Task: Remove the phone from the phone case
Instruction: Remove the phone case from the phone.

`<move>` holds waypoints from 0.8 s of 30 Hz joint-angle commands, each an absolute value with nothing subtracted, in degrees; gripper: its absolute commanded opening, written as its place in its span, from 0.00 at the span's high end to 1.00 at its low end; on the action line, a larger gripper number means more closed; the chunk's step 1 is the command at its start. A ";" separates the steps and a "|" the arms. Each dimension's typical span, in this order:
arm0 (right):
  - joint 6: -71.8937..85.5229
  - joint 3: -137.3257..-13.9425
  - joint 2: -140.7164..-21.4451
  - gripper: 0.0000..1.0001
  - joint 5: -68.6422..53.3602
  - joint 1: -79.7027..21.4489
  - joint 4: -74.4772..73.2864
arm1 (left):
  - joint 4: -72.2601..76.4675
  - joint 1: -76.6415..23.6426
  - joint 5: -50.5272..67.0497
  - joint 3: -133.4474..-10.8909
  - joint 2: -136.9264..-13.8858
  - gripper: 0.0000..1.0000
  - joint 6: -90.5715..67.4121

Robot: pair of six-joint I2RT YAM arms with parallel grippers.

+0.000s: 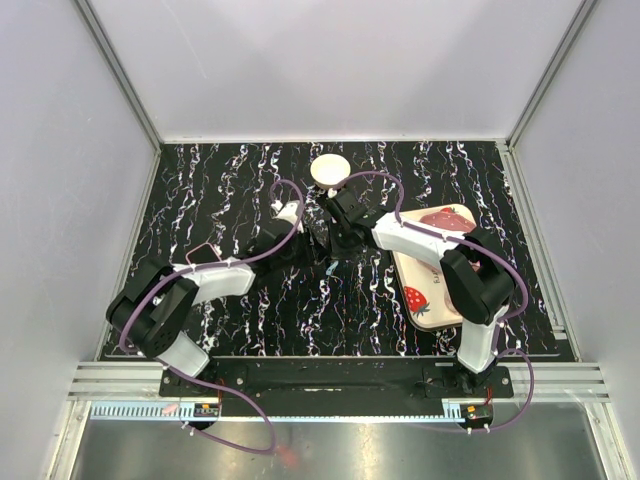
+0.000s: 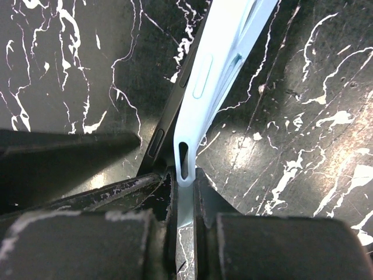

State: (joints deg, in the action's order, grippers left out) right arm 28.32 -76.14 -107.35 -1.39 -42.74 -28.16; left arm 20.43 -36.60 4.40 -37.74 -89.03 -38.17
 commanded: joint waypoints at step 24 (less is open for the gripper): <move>31.73 -77.34 -108.37 1.00 -11.69 -43.59 -19.25 | -12.38 -42.10 -21.35 -53.79 -103.71 0.75 -35.41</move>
State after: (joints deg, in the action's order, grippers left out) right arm 29.04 -76.14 -107.53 0.43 -41.15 -27.40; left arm -1.23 -43.05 -9.69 -54.61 -95.26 -37.17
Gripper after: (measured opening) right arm 0.090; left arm 0.218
